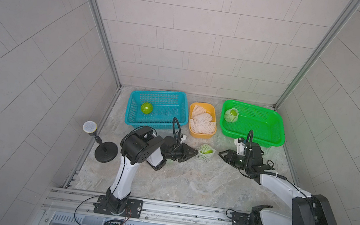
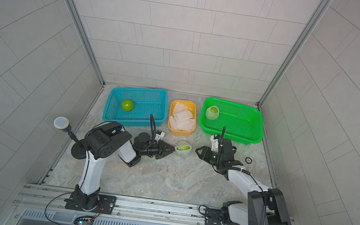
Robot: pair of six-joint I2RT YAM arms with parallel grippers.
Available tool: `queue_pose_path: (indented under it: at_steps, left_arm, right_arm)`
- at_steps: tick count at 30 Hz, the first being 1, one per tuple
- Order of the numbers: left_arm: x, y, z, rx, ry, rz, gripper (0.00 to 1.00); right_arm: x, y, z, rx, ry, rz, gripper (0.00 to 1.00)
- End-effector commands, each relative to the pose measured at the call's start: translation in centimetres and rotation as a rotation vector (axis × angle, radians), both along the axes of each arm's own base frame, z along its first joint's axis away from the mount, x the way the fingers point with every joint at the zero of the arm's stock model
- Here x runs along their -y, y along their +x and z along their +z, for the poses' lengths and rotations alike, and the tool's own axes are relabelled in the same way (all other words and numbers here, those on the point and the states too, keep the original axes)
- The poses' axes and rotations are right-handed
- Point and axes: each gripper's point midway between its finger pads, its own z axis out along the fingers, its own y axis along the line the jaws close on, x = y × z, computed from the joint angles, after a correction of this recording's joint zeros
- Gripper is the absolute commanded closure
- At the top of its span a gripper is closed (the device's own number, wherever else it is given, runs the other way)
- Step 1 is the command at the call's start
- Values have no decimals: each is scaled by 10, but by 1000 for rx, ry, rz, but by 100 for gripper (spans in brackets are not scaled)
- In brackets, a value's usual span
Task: Sleeve custard apples in foam nets
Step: Put on the foam net on the custard apple.
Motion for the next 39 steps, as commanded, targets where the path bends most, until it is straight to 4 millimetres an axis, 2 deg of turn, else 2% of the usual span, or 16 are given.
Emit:
queue_pose_path:
  at_steps: [1,5,10,11,12,13,14,21,33,39]
  left_arm:
    - [-2,-3,-2,4,11,3,74]
    - [-2,-4,-1,3,9,4,61]
    - [-5,-7,0,1,13,9,55]
    - [-6,-8,2,5,12,12,54]
    - [-7,-8,3,7,13,16,53]
    - [-8,-8,4,9,12,18,52]
    - [-9,-9,5,9,12,21,51]
    - [-16,-13,15,27,10,43,41]
    - [-33,-16,33,43,-8,86,39]
    - [-42,-18,41,47,-19,104,38]
  right_arm:
    - [13,-10,6,3,-158,13,40]
    - [12,-19,17,19,-260,52,29]
    - [4,-30,24,39,-363,115,18]
    - [-1,-26,38,72,-378,126,16]
    - [-3,-28,40,79,-398,141,14]
    - [-5,-29,44,91,-427,150,3]
    - [-8,-30,47,103,-448,165,0]
    - [-28,-33,62,171,-511,214,0]
    - [-67,-37,67,240,-662,357,0]
    - [-82,-34,60,237,-748,429,0]
